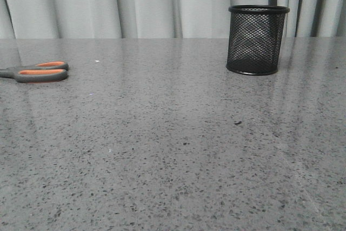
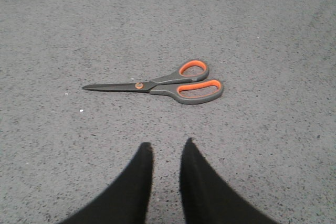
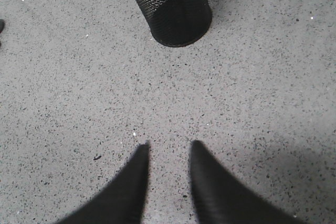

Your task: Put scissors into bucket

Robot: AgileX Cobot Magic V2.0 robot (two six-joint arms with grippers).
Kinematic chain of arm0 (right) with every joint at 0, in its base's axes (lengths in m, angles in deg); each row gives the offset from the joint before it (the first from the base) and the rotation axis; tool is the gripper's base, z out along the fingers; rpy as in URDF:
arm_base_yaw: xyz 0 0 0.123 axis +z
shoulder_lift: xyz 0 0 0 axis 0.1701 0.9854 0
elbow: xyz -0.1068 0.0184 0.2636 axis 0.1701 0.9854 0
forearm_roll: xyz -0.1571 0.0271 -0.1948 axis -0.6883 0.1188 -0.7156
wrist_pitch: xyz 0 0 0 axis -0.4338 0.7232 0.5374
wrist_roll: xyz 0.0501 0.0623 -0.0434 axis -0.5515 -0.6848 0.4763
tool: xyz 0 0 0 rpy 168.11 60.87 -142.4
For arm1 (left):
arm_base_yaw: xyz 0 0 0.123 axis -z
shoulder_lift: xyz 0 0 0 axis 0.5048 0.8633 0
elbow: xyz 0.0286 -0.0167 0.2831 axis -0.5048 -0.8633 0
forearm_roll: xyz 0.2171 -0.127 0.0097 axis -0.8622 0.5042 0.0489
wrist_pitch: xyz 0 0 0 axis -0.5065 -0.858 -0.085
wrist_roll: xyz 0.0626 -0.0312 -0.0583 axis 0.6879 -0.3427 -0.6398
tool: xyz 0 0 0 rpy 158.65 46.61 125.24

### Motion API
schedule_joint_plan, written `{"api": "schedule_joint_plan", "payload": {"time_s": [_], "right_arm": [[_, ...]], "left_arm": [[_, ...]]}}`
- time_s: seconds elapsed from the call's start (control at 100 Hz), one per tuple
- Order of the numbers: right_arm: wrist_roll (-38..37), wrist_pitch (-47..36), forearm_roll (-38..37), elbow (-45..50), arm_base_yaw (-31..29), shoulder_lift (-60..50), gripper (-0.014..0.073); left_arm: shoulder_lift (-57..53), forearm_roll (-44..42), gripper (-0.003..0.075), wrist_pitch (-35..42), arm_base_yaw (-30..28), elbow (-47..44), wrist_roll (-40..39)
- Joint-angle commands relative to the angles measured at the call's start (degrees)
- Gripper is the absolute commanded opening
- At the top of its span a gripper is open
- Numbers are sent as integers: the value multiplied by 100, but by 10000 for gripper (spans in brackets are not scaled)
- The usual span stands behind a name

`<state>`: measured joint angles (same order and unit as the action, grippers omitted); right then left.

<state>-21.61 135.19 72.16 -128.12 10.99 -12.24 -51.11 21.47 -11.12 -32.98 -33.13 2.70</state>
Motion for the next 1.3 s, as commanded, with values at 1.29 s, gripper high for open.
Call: {"api": "schedule_joint_plan", "payload": {"time_s": [1.29], "right_arm": [[255,-307,78,-199,-27,87,462]], "left_arm": [[6369,414,335,-1900,-7,4215,7024]]}}
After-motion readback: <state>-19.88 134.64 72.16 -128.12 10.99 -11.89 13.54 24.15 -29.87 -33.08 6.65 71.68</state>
